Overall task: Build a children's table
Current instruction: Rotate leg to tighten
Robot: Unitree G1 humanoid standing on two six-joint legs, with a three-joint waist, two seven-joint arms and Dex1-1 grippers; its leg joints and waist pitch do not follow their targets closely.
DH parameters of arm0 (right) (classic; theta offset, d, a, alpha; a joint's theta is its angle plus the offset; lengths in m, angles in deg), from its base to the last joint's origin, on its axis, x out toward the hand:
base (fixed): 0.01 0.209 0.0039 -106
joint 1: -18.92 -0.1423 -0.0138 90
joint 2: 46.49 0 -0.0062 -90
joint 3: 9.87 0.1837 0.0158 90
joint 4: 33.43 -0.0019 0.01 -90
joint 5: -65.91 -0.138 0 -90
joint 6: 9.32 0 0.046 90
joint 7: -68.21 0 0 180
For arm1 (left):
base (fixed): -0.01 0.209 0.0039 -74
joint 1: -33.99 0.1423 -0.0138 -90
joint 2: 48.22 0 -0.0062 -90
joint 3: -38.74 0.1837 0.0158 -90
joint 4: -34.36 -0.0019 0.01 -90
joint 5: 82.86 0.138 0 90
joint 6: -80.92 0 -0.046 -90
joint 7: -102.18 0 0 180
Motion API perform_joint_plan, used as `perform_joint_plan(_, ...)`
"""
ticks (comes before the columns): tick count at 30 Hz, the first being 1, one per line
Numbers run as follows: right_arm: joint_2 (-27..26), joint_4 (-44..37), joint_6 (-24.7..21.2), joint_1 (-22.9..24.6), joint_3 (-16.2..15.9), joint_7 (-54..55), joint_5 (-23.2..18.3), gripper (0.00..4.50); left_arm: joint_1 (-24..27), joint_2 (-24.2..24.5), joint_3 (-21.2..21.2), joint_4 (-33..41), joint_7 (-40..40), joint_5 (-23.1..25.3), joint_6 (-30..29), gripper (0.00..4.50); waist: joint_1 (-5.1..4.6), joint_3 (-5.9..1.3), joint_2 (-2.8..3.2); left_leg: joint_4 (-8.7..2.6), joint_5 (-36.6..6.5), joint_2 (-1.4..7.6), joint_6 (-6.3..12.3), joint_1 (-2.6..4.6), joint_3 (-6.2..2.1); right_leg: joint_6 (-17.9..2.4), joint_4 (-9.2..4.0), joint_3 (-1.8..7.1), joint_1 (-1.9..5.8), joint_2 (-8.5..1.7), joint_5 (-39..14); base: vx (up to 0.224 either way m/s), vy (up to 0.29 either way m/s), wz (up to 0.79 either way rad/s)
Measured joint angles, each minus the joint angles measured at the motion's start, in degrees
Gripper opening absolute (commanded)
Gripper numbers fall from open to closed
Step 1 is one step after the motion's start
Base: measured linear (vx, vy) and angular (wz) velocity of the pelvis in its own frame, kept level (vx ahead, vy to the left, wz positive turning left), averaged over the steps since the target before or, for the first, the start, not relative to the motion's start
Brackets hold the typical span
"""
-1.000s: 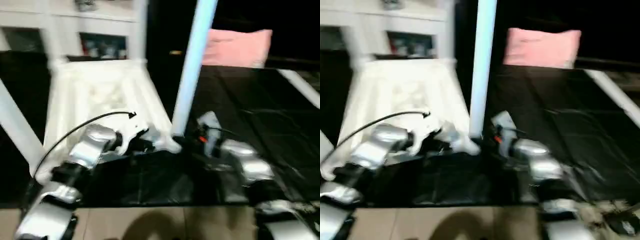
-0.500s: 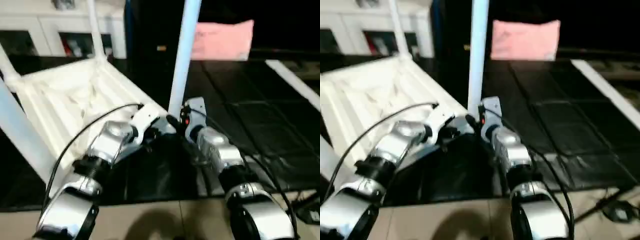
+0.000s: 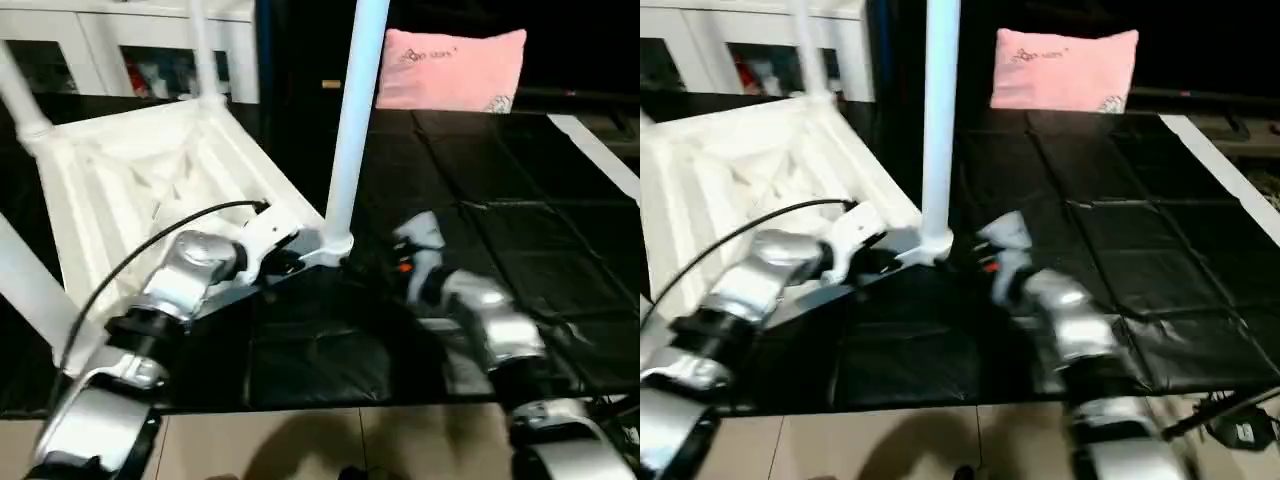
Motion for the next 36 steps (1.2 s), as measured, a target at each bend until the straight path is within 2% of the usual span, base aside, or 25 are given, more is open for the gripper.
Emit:
perform_joint_plan(2,3.3,-0.7,0.1,0.0,-0.4,-5.6,-1.1,4.48,1.0,2.1,0.5,0.0,5.1,-1.2,3.9,0.0,0.74,0.0,0.0,-0.02,0.0,0.14,0.01,-0.04,-0.01,0.1,-0.02,-0.01,0.01,0.0,0.0,0.0,0.0,0.0)
perform_joint_plan(5,5.2,-2.1,0.0,-0.1,-1.8,-12.7,-1.8,4.48,1.6,3.6,0.8,0.0,10.0,-2.2,6.0,0.0,1.39,-0.01,0.0,0.0,0.0,0.26,0.01,-0.08,0.13,0.1,-0.02,0.01,0.06,0.0,-0.1,0.0,0.0,0.0)
perform_joint_plan(8,6.5,-2.4,0.5,-0.5,-5.4,-18.9,-1.6,4.48,1.8,3.8,1.7,0.3,14.2,-3.2,6.9,0.0,1.88,-0.01,0.0,0.04,0.0,0.29,0.01,-0.1,0.3,0.0,-0.01,0.12,0.07,-0.02,-0.1,0.0,0.0,0.0)
perform_joint_plan(11,7.4,-1.5,3.5,-1.4,-8.1,-22.5,-0.2,4.48,1.9,4.0,2.9,0.7,17.7,-3.7,8.2,0.0,2.14,-0.01,-0.01,0.05,0.1,0.41,0.03,-0.12,0.56,0.1,0.05,0.22,0.07,-0.02,-0.1,0.0,0.0,0.0)
perform_joint_plan(15,7.6,1.4,6.3,-3.4,-9.6,-25.8,1.3,4.48,1.9,4.3,4.4,0.7,21.3,-3.8,11.0,0.0,2.27,-0.01,-0.06,0.05,0.2,0.42,0.09,-0.14,0.67,0.1,0.06,0.37,0.1,-0.02,-0.1,0.0,0.0,0.0)
perform_joint_plan(19,6.2,2.9,6.7,-5.6,-10.4,-29.4,1.0,4.48,1.5,4.2,5.7,0.7,24.4,-3.7,13.1,0.0,2.49,-0.02,-0.07,0.06,0.2,0.45,0.15,-0.22,0.73,0.1,0.09,0.43,0.12,-0.02,-0.1,0.0,0.0,0.0)
perform_joint_plan(26,6.3,4.4,6.6,-5.8,-12.0,-35.1,0.3,3.85,1.1,3.9,6.7,0.6,25.7,-3.6,14.3,0.0,2.77,-0.04,-0.12,0.08,0.2,0.45,0.16,-0.33,0.76,0.1,0.13,0.51,0.06,-0.01,-0.1,0.0,0.0,0.0)
perform_joint_plan(28,6.4,4.8,6.7,-5.8,-12.3,-36.2,0.3,3.85,1.1,4.0,6.7,0.5,25.7,-3.6,14.6,0.0,2.79,-0.04,-0.12,0.08,0.3,0.45,0.16,-0.33,0.76,0.1,0.13,0.51,0.06,-0.01,-0.1,0.0,0.0,0.0)
perform_joint_plan(31,6.5,5.0,6.7,-5.8,-12.4,-36.9,0.3,3.48,1.1,4.0,6.7,0.2,25.7,-3.6,14.9,0.0,2.77,-0.04,-0.12,0.11,0.3,0.45,0.16,-0.33,0.76,0.1,0.13,0.51,0.07,-0.01,-0.1,0.0,0.0,0.0)
perform_joint_plan(35,7.3,5.0,6.8,-5.8,-12.5,-38.1,0.3,3.36,1.0,4.0,6.7,0.0,25.7,-3.6,15.4,0.0,2.82,-0.04,-0.12,0.11,0.3,0.45,0.16,-0.33,0.76,0.2,0.13,0.51,0.07,0.0,-0.1,0.0,0.0,0.0)
perform_joint_plan(36,7.5,5.0,6.8,-5.8,-12.5,-38.2,0.3,3.16,1.0,4.0,6.7,0.0,25.8,-3.6,15.5,0.0,2.83,-0.05,-0.12,0.11,0.3,0.45,0.16,-0.33,0.76,0.1,0.13,0.51,0.07,0.0,-0.1,0.0,0.0,0.0)
